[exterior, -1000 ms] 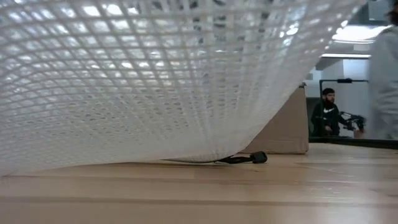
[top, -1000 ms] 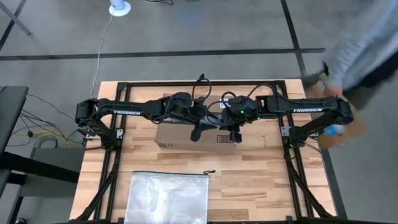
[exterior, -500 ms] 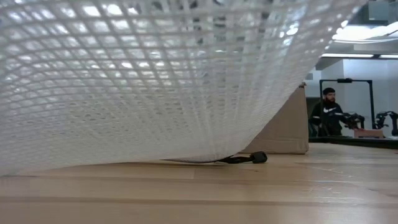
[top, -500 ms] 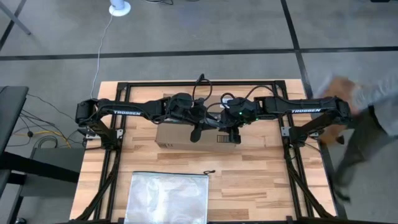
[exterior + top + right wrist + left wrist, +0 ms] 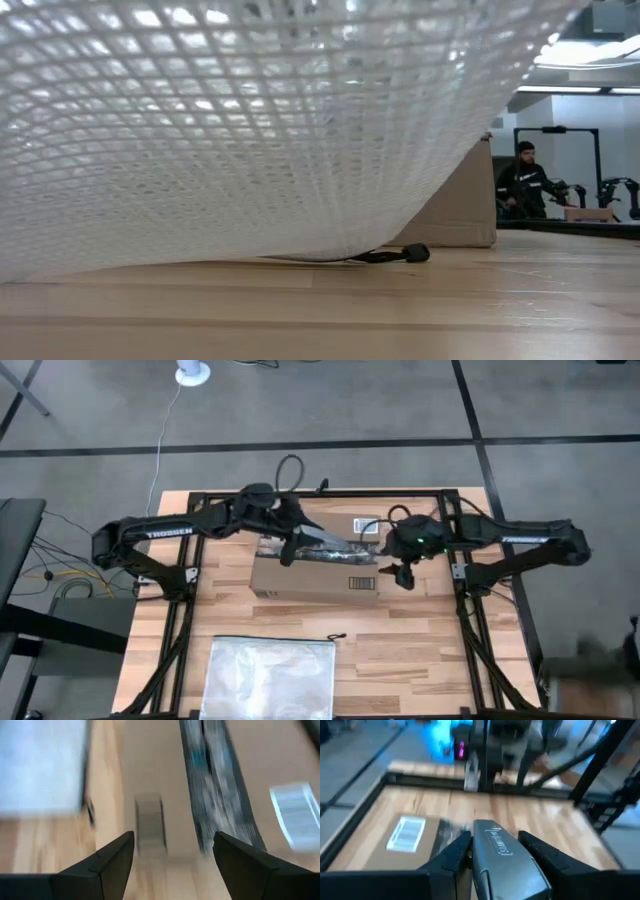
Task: Unpack boxes
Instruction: Open the box using the cutter
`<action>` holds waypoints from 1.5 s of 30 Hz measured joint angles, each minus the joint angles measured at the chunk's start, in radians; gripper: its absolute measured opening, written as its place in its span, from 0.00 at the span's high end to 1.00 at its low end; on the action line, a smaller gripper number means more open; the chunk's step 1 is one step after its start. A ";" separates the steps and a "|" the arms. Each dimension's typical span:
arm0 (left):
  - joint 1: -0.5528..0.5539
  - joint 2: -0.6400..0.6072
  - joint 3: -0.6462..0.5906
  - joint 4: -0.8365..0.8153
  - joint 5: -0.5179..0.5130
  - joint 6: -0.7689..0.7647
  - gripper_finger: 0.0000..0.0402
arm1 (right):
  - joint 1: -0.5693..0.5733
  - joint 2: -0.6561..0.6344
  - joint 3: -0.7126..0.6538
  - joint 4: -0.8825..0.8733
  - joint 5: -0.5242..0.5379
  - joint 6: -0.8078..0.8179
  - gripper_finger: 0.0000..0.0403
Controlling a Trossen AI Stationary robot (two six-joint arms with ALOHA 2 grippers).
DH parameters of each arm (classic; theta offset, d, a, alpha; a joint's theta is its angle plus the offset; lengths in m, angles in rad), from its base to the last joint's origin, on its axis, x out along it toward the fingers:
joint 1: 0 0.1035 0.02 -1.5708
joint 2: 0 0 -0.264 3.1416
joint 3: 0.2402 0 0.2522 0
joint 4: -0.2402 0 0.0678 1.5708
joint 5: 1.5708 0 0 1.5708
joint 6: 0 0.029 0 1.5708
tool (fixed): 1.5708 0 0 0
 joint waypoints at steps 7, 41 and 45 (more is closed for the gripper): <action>0.015 -0.026 -0.184 0.420 0.066 -0.173 0.70 | -0.014 -0.140 -0.364 0.803 0.075 0.068 0.37; -0.015 0.034 -0.240 0.807 0.046 -0.265 0.70 | -0.054 0.274 -0.156 1.377 -0.048 -0.055 0.37; -0.015 0.036 -0.240 0.815 0.047 -0.264 0.70 | -0.054 0.274 -0.156 1.376 -0.048 -0.050 0.37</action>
